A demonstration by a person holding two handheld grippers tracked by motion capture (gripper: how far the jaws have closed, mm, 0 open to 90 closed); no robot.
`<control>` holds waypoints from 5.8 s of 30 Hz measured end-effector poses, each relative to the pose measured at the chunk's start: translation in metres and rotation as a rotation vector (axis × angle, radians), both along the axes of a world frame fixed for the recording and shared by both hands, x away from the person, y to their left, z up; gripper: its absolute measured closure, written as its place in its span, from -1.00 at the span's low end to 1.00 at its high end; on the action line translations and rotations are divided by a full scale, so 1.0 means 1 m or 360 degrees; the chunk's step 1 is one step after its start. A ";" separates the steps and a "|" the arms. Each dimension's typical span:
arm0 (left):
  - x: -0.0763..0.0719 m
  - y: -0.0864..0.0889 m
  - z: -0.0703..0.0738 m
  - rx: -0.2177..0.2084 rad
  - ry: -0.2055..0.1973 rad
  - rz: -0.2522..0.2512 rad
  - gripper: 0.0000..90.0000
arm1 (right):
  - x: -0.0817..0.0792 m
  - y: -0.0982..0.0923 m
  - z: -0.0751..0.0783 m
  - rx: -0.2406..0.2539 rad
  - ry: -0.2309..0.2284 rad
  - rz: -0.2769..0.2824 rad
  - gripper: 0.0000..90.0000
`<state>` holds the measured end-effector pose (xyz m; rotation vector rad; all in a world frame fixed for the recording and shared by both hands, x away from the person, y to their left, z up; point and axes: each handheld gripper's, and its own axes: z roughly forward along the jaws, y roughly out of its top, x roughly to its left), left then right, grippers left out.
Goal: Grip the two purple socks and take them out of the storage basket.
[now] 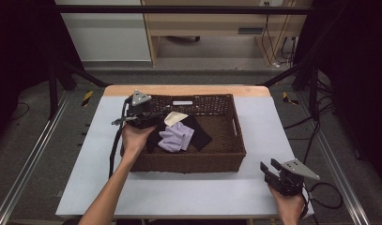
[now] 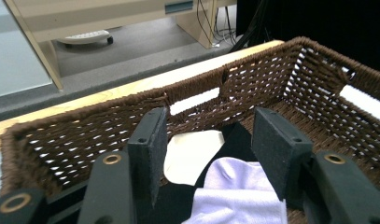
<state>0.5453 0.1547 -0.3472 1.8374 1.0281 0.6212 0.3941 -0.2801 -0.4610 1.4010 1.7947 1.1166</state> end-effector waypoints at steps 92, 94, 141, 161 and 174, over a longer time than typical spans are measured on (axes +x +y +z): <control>0.045 -0.062 -0.057 0.0531 0.0620 -0.0303 0.18 | 0.007 -0.002 -0.006 -0.0008 0.0091 0.0020 0.08; 0.047 -0.063 -0.060 0.0513 0.0652 -0.0310 0.28 | 0.007 -0.001 -0.006 -0.0011 0.0088 0.0022 0.08; -0.081 0.017 0.047 -0.0249 -0.0310 -0.0277 0.89 | 0.003 -0.003 -0.004 -0.0030 0.0058 0.0037 0.33; -0.157 0.042 0.051 -0.0340 -0.0420 -0.0430 0.89 | 0.000 -0.002 -0.002 -0.0055 0.0042 0.0057 0.63; -0.187 0.044 0.028 -0.0261 -0.0330 -0.0522 0.89 | -0.002 -0.001 -0.001 -0.0058 0.0026 0.0076 0.82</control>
